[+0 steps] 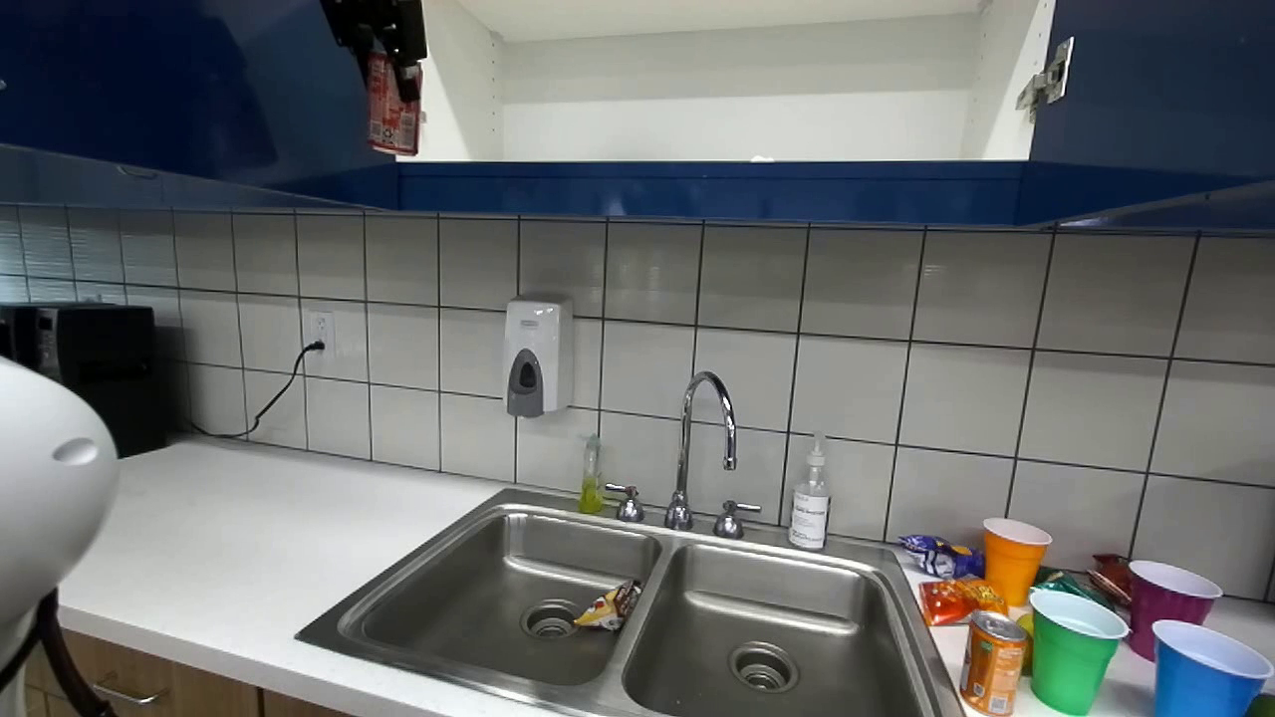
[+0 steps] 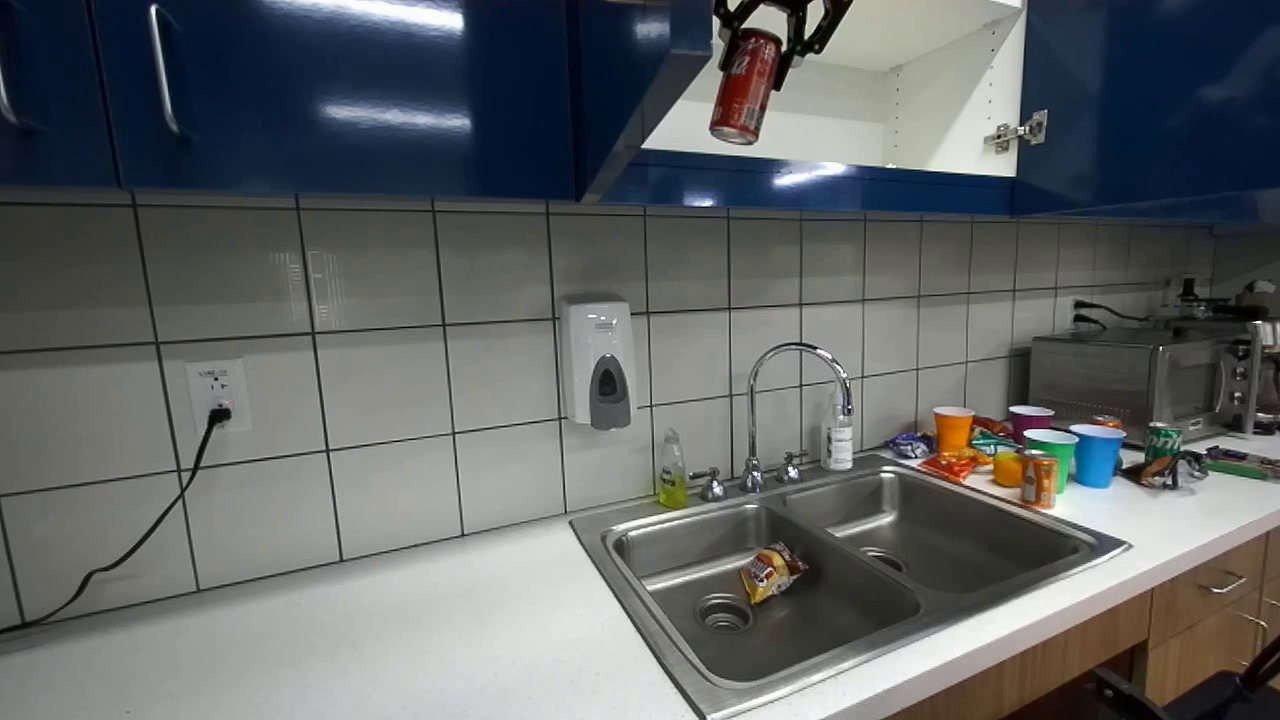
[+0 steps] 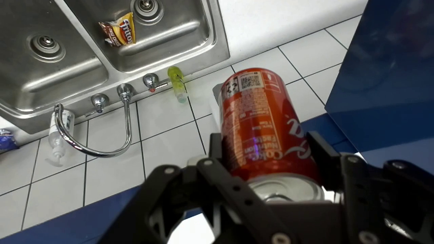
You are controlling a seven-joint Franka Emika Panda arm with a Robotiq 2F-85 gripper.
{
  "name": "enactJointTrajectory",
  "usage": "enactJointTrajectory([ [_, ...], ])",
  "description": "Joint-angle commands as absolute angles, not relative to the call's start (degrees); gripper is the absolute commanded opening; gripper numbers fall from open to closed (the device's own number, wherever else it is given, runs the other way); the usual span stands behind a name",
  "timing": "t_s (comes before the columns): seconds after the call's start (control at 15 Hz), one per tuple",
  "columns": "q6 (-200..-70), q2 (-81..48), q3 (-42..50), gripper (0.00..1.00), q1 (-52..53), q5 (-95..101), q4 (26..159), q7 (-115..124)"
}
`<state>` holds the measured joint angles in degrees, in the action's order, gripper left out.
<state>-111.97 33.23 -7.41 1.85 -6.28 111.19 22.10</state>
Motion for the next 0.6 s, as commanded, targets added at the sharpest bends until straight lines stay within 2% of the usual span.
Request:
enactJointTrajectory([
  [0.0, -110.65, 32.05, -8.74, 0.38, 0.02, -4.99, 108.49, 23.86],
  [0.53, -110.81, 29.46, -8.83, 0.38, -0.38, -4.74, 106.18, 24.05],
])
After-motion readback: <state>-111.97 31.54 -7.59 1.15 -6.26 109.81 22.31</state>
